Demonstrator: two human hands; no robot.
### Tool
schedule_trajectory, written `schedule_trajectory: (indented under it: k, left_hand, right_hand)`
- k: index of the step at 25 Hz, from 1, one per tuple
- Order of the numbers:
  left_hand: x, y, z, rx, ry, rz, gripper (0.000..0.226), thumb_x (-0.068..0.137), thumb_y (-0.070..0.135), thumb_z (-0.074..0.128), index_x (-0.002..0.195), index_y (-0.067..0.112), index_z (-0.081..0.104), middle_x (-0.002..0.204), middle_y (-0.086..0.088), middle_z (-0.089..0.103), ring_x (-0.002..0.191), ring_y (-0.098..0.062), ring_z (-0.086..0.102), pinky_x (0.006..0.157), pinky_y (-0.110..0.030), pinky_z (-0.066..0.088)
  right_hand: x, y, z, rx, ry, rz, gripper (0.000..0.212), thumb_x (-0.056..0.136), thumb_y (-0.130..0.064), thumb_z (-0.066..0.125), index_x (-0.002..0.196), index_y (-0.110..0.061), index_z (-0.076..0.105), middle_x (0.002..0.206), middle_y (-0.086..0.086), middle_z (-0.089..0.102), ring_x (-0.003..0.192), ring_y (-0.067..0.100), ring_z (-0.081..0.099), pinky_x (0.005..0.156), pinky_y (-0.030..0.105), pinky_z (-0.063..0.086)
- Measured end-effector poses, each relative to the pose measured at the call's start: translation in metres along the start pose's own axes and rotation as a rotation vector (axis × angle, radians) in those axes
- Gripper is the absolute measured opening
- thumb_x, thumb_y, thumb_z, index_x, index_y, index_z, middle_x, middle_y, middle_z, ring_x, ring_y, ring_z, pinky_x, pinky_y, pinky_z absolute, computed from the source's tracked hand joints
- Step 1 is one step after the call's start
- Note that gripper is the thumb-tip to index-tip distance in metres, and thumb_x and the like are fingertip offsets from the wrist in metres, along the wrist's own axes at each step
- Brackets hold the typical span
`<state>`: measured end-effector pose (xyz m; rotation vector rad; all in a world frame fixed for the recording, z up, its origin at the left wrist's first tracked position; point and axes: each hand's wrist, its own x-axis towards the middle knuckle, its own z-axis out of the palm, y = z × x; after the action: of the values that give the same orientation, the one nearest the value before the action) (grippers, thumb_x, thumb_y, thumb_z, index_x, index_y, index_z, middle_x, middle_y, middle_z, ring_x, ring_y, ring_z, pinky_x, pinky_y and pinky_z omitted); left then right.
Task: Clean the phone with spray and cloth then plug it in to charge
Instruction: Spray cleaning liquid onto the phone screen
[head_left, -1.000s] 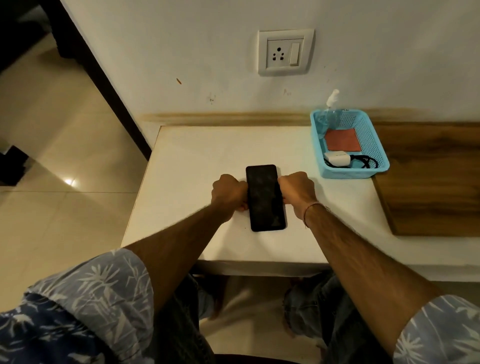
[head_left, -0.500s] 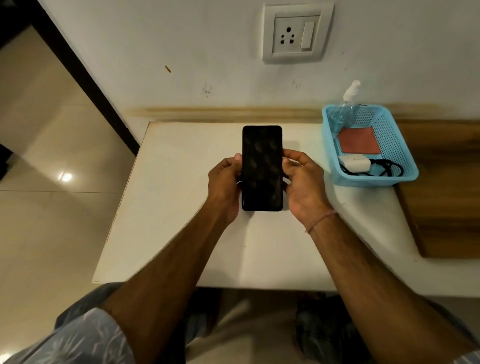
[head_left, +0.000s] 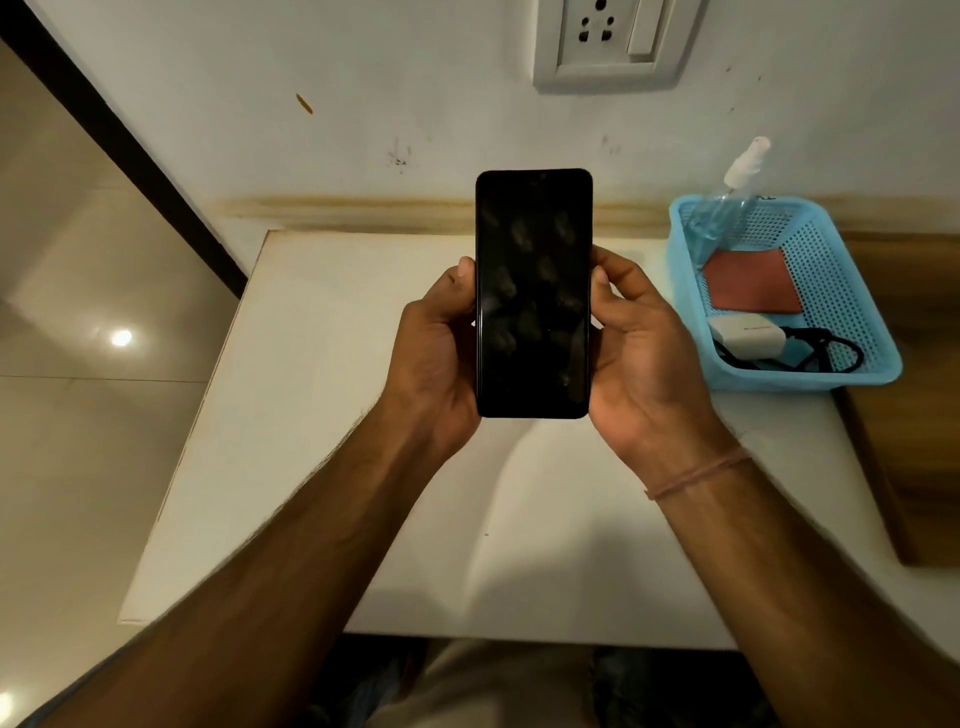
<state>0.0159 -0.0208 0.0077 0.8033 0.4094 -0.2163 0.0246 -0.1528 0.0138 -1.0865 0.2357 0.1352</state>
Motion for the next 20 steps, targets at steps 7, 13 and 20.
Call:
schedule_trajectory:
  k: [7,13,20]
  left_hand:
    - [-0.0061,-0.0006,0.0044,0.011,-0.052,0.016,0.052,0.094,0.036,0.055,0.134,0.003,0.056,0.140,-0.022,0.058,0.120,-0.041,0.064,0.091,-0.051,0.058]
    - [-0.0033,0.0007,0.0038,-0.009,-0.131,0.035,0.038,0.091,0.031,0.055,0.125,0.013,0.054,0.128,-0.018,0.053,0.127,-0.044,0.057,0.101,-0.059,0.051]
    - [-0.0028,-0.0004,0.0034,0.008,-0.117,0.021,0.053,0.101,0.033,0.050,0.142,0.000,0.048,0.149,-0.023,0.049,0.129,-0.044,0.056,0.101,-0.061,0.050]
  right_hand:
    - [-0.0045,-0.0069,-0.0041,-0.087,-0.064,-0.028,0.026,0.102,-0.026,0.042,0.120,-0.024,0.062,0.115,-0.002,0.070,0.102,0.023,0.069,0.079,0.042,0.059]
    - [-0.0031,-0.0069,-0.0071,-0.052,-0.103,-0.034,0.027,0.102,-0.025,0.042,0.119,-0.024,0.062,0.115,-0.001,0.070,0.104,0.023,0.069,0.080,0.043,0.059]
    - [-0.0017,-0.0047,-0.0093,-0.030,-0.111,-0.028,0.027,0.102,-0.024,0.042,0.121,-0.023,0.062,0.120,0.003,0.068,0.111,0.028,0.065,0.087,0.050,0.056]
